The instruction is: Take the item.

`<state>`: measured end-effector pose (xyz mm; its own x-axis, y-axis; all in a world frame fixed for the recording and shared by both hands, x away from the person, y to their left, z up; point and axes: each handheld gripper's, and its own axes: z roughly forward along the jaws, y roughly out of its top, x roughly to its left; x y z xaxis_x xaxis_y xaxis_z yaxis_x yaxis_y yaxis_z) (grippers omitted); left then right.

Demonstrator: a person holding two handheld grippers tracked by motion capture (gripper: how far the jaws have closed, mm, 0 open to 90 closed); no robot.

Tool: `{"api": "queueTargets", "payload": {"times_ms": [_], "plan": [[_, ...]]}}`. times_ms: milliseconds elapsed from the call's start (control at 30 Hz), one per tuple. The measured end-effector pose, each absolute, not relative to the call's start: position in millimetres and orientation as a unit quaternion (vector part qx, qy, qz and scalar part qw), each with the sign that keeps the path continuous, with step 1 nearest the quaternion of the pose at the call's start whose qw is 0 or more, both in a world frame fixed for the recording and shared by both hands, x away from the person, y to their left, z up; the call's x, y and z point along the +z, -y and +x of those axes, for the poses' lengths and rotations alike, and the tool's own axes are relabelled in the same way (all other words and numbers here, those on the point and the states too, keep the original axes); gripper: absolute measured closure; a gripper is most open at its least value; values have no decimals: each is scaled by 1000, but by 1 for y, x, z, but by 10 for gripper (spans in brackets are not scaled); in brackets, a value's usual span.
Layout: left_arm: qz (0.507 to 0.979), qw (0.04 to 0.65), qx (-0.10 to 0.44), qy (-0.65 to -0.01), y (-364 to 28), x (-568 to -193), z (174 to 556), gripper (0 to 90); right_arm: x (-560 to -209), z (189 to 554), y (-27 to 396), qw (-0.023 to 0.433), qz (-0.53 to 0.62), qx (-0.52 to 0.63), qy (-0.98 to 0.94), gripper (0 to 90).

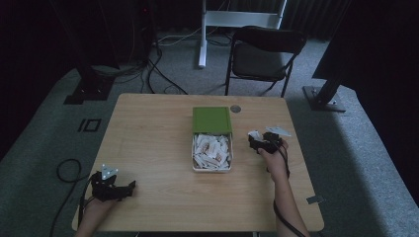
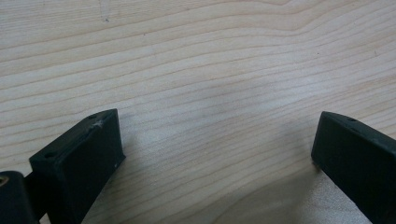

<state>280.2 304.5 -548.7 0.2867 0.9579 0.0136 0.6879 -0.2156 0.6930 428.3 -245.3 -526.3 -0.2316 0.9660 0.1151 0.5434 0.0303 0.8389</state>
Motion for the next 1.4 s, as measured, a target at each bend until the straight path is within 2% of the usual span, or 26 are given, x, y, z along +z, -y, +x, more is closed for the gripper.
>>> {"api": "queueTargets", "payload": {"times_ms": [100, 767, 1400], "plan": [[745, 296, 228, -552, -304, -549, 280, 27, -524, 421, 252, 259, 565, 410, -668, 134], [745, 296, 228, -552, -305, -549, 280, 27, -525, 371, 282, 243, 567, 404, -676, 134], [746, 296, 229, -552, -305, -549, 280, 27, -541, 333, 305, 265, 586, 364, -674, 135]]}}
